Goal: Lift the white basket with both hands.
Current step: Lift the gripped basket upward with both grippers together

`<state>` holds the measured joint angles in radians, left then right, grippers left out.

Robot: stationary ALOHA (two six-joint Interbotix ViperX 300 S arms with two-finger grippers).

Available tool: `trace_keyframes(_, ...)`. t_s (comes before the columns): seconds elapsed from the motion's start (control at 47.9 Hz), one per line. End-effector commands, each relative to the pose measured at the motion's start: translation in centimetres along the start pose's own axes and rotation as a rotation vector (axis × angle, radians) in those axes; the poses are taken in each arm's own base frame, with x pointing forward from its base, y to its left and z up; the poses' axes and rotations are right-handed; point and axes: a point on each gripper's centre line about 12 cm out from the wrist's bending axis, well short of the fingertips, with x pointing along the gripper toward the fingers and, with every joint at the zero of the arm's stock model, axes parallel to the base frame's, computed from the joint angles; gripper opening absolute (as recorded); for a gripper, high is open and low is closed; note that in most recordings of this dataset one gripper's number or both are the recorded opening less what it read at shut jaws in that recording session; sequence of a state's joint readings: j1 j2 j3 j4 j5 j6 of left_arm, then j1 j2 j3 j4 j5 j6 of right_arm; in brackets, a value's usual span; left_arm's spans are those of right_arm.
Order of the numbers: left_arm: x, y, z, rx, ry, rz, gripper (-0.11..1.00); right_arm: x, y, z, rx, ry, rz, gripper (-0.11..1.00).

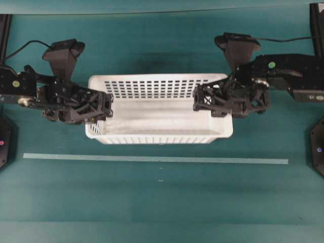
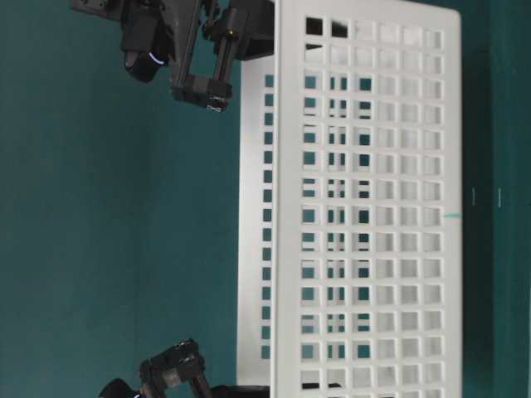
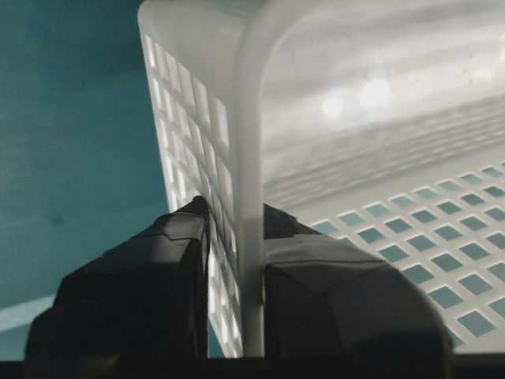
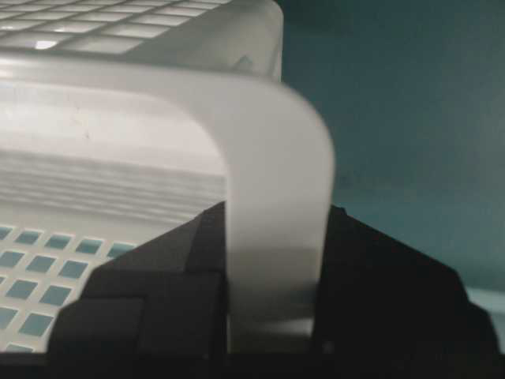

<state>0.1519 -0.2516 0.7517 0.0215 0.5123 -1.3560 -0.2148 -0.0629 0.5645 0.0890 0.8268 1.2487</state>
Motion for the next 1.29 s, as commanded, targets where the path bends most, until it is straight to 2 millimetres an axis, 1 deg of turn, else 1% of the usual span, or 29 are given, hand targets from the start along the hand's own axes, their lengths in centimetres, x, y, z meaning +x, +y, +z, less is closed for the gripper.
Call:
trace_keyframes(0.0, -0.7, -0.9, -0.4, 0.026, 0.000, -0.041, 0.08, -0.1, 0.2, -1.4, -0.028, 0.009, 0.001, 0.16)
trace_keyframes(0.188, -0.7, -1.2, -1.5, 0.028, 0.020, -0.044, 0.08, 0.1, 0.5, -3.5, -0.036, 0.026, -0.001, 0.16)
trace_keyframes(0.397, -0.6, -1.3, -3.1, 0.023, 0.048, -0.042, 0.08, 0.3, 0.5, -5.1, -0.037, 0.033, -0.005, 0.16)
trace_keyframes(0.543, 0.0, -1.1, -4.1, 0.033, 0.067, -0.029, 0.08, 0.4, 0.6, -6.0, -0.037, 0.038, 0.002, 0.16)
trace_keyframes(0.773, 0.8, -1.7, -5.7, 0.046, 0.093, -0.036, 0.08, 0.5, 0.6, -7.7, -0.035, 0.051, -0.003, 0.16)
trace_keyframes(0.919, 1.2, -1.6, -6.2, 0.056, 0.102, -0.022, 0.08, 0.9, 0.5, -8.7, -0.033, 0.054, -0.003, 0.16)
trace_keyframes(1.065, 1.6, -1.3, -6.3, 0.058, 0.103, -0.007, 0.07, 1.4, 0.4, -8.9, -0.031, 0.046, 0.000, 0.16)
trace_keyframes(1.274, 1.6, -1.5, -6.3, 0.059, 0.103, -0.011, 0.07, 1.6, 0.3, -9.0, -0.032, 0.046, -0.002, 0.16)
